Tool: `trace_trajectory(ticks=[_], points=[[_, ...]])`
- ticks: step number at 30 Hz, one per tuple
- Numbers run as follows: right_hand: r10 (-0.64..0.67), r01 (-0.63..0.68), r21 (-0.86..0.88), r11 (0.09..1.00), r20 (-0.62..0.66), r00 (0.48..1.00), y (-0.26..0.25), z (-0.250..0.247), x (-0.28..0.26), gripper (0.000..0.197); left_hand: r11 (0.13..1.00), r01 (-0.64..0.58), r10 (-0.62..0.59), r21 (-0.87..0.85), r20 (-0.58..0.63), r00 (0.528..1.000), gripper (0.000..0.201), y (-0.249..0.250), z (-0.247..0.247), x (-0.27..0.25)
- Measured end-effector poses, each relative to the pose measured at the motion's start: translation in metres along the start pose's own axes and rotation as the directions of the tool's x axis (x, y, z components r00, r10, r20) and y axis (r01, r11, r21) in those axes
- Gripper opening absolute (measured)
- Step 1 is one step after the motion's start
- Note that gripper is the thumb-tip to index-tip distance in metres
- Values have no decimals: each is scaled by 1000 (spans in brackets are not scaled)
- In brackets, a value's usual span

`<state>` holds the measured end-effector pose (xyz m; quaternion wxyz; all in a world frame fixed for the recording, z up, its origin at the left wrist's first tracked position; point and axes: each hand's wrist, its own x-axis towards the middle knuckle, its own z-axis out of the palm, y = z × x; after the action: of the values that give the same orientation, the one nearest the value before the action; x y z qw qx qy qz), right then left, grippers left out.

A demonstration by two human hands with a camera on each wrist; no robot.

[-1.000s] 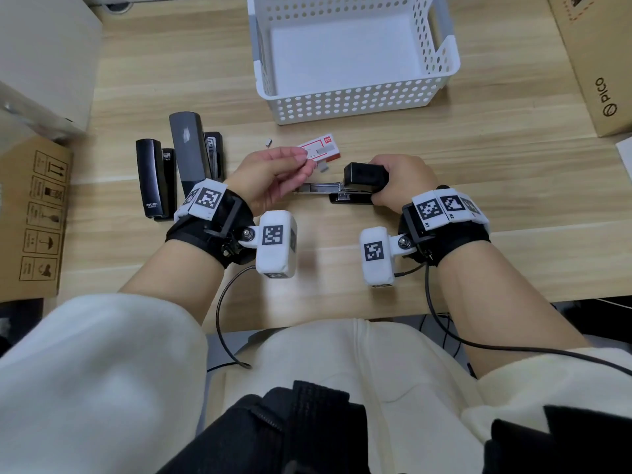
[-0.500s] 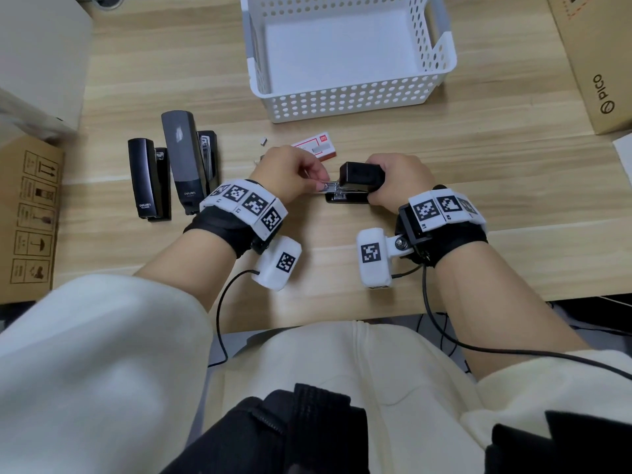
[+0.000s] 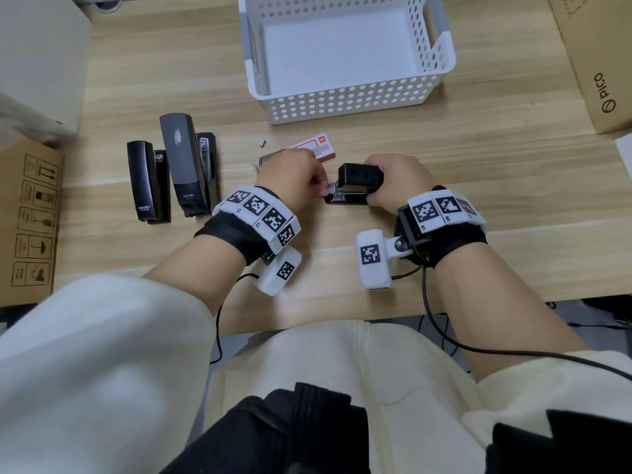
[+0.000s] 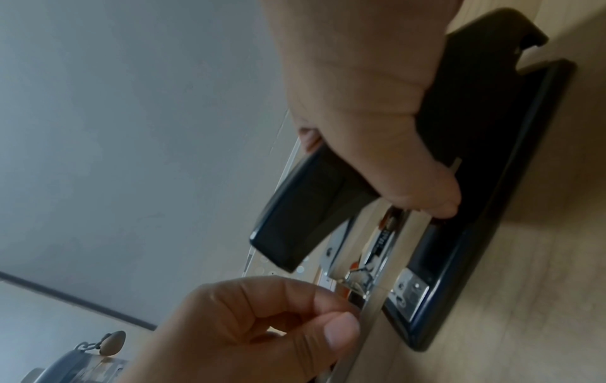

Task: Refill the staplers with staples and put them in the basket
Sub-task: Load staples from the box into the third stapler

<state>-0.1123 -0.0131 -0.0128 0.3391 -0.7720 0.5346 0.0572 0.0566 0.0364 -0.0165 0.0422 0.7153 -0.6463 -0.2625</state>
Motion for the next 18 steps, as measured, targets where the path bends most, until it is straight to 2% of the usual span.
trace_trajectory(ticks=[4, 7, 9, 12, 18], points=[[0, 0, 5, 1000, 7, 1000, 0, 0, 0, 36, 996, 8, -9, -84, -10, 1000, 15, -5, 0, -2], [-1, 1, -2, 1000, 7, 1000, 1, -1, 0, 36, 970, 86, -109, -228, -89, 990, 16, -17, -5, -4], [0, 0, -6, 1000, 4, 1000, 0, -1, 0, 35, 960, 119, -152, -255, -115, 982, 17, -23, -9, -4], [0, 0, -11, 1000, 5, 1000, 0, 0, 0, 33, 977, 95, -114, -192, -90, 989, 12, -26, -13, -5], [-4, 4, -21, 1000, 10, 1000, 0, -2, -1, 33, 995, -51, 54, 90, -28, 998, 13, -14, -15, -4]])
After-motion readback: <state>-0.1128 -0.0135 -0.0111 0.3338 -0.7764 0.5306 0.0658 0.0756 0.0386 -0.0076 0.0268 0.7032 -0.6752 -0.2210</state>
